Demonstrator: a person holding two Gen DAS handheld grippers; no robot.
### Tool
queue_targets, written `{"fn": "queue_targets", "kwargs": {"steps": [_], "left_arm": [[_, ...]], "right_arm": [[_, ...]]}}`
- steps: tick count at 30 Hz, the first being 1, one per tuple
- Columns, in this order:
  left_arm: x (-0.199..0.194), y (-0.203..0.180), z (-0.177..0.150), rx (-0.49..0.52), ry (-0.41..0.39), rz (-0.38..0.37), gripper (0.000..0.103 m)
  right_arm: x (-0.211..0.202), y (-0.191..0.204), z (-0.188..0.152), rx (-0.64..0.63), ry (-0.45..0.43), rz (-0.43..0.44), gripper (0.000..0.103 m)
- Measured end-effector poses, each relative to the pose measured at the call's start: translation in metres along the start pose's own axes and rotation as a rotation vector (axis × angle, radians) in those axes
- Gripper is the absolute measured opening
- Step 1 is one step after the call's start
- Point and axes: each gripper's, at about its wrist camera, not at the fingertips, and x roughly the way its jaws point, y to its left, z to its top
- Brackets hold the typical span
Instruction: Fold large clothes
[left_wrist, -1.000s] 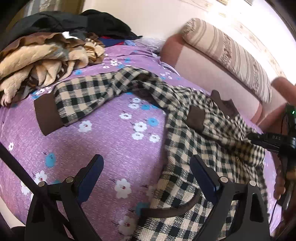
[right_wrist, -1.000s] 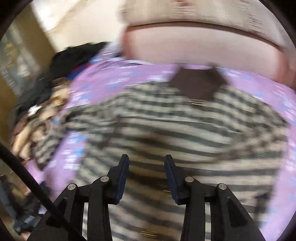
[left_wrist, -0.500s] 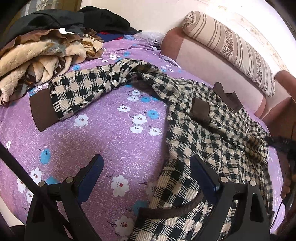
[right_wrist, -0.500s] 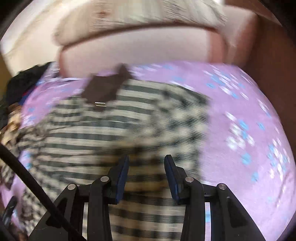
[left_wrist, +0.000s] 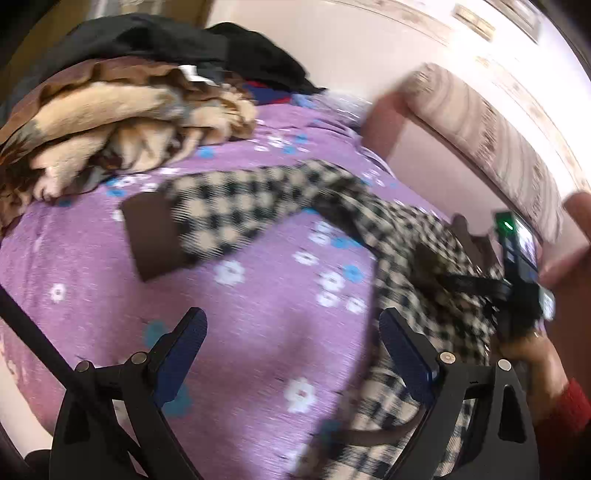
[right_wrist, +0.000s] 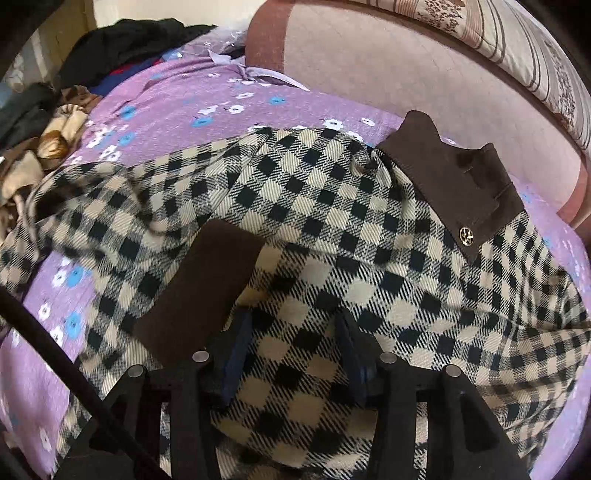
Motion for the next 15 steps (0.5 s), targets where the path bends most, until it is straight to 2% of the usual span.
{"fn": "queue_targets", "kwargs": {"steps": [2, 5, 8, 10, 12, 15], "left_arm": [[-0.003, 0.019, 0.012, -0.038, -0.024, 0.054, 0.094], [-0.009, 0.049, 0.028, -0.1, -0.086, 0.169, 0.094], [0.002, 0.071, 0.042, -0.097, -0.062, 0.284, 0.094], [0.018, 0.072, 0.046, -0.024, -0.01, 0.336, 0.094], [0.034, 0.061, 0.044, 0.106, 0.039, 0.368, 0.094], [0.042, 0.03, 0.035, 0.284, 0.032, 0.325, 0.094]], "right_arm": [[-0.007, -0.003, -0.001, 0.017, -0.006, 0.02, 0.052], [-0.033, -0.009, -0.019, 0.044, -0.031, 0.1, 0.056], [-0.063, -0.018, -0.051, 0.029, -0.052, 0.169, 0.063], [-0.081, -0.023, -0.073, 0.014, -0.064, 0.19, 0.065], [-0.094, -0.033, -0.097, 0.021, -0.068, 0.215, 0.065], [-0.106, -0.054, -0.129, 0.081, -0.065, 0.256, 0.066]]}}
